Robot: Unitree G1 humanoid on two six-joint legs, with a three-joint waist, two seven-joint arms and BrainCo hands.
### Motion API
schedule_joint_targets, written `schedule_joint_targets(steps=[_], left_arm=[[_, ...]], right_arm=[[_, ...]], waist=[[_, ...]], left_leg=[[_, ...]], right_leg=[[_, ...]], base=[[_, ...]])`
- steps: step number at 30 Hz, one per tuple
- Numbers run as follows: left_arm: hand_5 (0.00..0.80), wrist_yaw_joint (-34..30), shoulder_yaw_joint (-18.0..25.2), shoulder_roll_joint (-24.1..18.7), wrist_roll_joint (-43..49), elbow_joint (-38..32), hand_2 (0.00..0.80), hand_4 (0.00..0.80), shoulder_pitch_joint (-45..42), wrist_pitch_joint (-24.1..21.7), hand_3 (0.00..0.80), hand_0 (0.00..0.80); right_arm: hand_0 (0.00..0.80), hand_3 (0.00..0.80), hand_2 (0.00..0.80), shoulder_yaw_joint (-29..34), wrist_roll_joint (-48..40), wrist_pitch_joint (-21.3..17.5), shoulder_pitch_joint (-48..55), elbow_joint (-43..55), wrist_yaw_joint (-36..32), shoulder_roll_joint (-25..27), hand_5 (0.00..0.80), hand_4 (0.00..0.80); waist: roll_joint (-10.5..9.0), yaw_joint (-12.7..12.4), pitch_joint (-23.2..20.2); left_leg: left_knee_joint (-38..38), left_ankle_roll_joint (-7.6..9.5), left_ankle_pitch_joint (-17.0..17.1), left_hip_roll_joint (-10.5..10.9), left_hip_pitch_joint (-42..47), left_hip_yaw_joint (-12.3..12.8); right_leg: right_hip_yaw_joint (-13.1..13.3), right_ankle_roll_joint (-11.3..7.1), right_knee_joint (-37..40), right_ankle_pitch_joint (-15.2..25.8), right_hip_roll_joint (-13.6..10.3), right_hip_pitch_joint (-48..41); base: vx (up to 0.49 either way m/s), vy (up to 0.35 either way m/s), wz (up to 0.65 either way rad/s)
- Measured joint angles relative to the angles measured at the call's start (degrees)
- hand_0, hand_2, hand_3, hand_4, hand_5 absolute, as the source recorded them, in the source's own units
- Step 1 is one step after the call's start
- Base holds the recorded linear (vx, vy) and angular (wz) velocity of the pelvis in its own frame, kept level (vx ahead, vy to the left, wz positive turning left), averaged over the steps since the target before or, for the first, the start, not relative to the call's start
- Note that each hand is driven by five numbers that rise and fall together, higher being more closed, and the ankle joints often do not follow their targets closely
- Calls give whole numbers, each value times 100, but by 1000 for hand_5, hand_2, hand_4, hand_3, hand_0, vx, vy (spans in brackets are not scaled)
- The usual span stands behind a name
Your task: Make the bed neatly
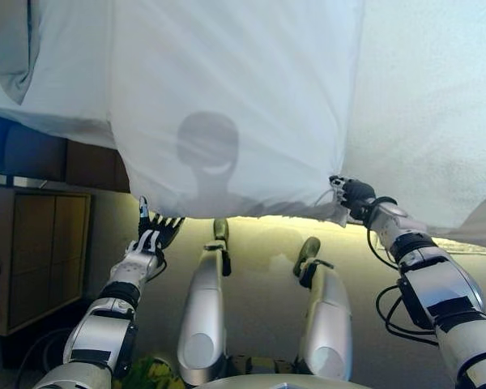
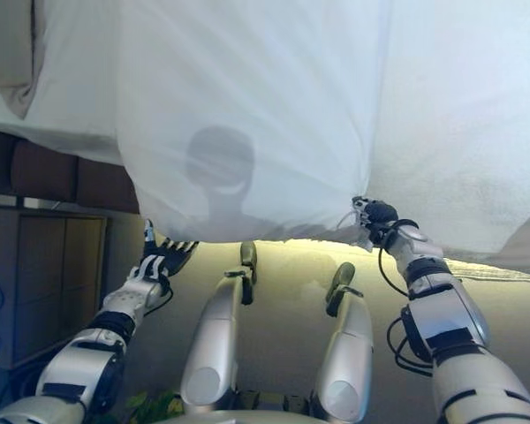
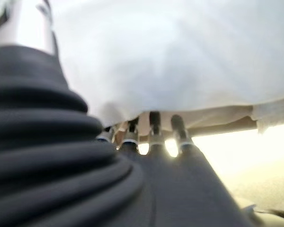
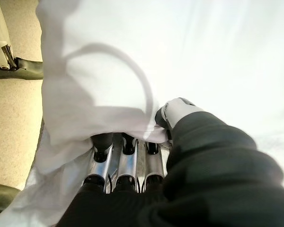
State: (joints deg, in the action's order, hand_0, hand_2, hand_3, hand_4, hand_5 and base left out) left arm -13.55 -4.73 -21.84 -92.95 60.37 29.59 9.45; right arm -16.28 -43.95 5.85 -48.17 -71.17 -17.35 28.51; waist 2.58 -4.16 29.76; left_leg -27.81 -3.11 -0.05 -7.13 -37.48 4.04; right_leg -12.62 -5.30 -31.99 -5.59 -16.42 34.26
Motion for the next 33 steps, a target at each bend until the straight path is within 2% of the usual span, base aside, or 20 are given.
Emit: schedule_joint_targets(steps=[10, 11, 12, 16, 25, 33], left_arm=[[0, 16, -2, -22, 119, 100, 0, 0, 84, 9, 0, 0], [0, 14, -2, -26, 125, 154, 0, 0, 112, 11, 0, 0], [0, 14, -3, -35, 126, 187, 0, 0, 138, 11, 0, 0], [0, 30, -4, -52, 121, 197, 0, 0, 224, 9, 0, 0], [0, 121, 42, -96, 122, 346, 0, 0, 265, 4, 0, 0], [0, 190, 177, -128, 470, 694, 0, 0, 125, 151, 0, 0]], right_arm=[[800, 800, 800, -7, 98, 136, -118, -11, -233, -15, 800, 800], [424, 424, 424, -11, 183, 139, -136, -14, -248, -23, 424, 424], [0, 0, 0, -13, 334, 169, -171, -14, -236, -32, 0, 0], [0, 0, 0, -174, 755, 428, -293, -146, -16, -67, 0, 0], [0, 0, 0, -238, 846, 925, -32, -382, 187, -80, 0, 0], [0, 0, 0, -230, 1193, 1143, 543, -628, -8, 10, 0, 0]], waist=[[-15, 13, -1], [-15, 16, -1], [-15, 27, -1], [-15, 21, -1], [-13, 32, 0], [-13, 29, -7]], left_leg=[[-23, 19, -44, 22, -22, 39], [-20, 19, -44, 28, -23, 44], [-22, 20, -44, 45, -28, 50], [-33, 23, -39, 89, -30, 58], [-109, 16, -45, 59, 27, 62], [220, -7, -57, 9, 780, 136]], right_leg=[[82, -13, -30, 0, -10, 53], [91, -14, -40, -1, -15, 64], [108, -20, -84, -16, -36, 91], [116, -18, -217, -86, -94, 135], [124, -3, -289, -94, -97, 82], [91, -37, 3, -105, -58, -612]], base=[[0, 0, 0], [0, 0, 0], [-24, 31, 2], [-20, 25, 5], [2, -5, 0], [38, -67, -5]])
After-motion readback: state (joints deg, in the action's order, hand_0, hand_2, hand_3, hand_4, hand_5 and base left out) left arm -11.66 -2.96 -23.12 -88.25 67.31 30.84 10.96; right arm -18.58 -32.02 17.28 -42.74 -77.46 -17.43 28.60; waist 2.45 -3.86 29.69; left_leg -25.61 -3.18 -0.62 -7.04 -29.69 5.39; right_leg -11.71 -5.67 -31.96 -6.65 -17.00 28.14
